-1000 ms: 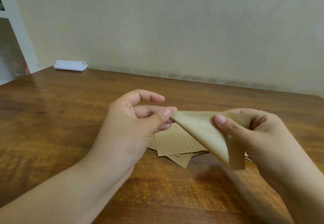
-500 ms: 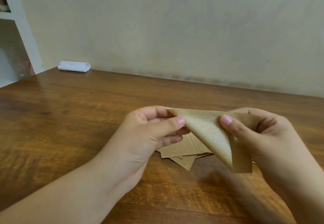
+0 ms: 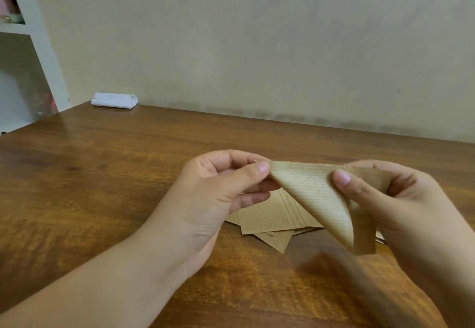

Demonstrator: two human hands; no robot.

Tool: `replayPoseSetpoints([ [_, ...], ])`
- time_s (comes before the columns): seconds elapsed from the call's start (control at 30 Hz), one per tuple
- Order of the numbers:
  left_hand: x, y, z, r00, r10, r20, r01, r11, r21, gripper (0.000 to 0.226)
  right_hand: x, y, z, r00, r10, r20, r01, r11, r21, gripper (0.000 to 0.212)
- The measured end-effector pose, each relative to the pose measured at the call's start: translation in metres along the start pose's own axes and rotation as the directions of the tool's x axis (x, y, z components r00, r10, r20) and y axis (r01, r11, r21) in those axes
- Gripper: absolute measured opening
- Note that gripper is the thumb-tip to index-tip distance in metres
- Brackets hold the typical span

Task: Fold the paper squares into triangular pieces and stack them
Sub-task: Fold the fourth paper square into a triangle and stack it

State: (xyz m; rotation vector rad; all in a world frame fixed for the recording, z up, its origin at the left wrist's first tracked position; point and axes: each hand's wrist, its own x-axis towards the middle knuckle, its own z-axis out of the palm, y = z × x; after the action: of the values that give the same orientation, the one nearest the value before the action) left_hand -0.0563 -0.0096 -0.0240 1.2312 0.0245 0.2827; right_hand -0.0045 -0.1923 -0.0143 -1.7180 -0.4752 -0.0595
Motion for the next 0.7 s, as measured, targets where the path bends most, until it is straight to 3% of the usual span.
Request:
replayPoseSetpoints([
  [0.13, -0.0004, 0.0000, 0.0006, 1.000, 0.019, -0.014, -0.019, 1.000, 0.020, 0.006, 0.0008, 0.0014, -0.0008, 1.000, 0.017, 0.012, -0.017, 1.000, 0.004, 0.024],
  [0.23, -0.0008, 0.0004, 0.0004, 1.000, 0.022, -0.022, -0.021, 0.999, 0.025, 0.007, 0.0002, 0.0023, -0.0019, 1.000, -0.006, 0.026, 0.007, 0.999, -0.045, 0.037],
  [0.7, -0.0003, 0.0010, -0.0002, 1.000, -0.012, -0.002, 0.012, 1.000, -0.021, 0.006, 0.0010, 0.0014, -0.0012, 1.000, 0.004, 0.003, -0.004, 1.000, -0.026, 0.030],
])
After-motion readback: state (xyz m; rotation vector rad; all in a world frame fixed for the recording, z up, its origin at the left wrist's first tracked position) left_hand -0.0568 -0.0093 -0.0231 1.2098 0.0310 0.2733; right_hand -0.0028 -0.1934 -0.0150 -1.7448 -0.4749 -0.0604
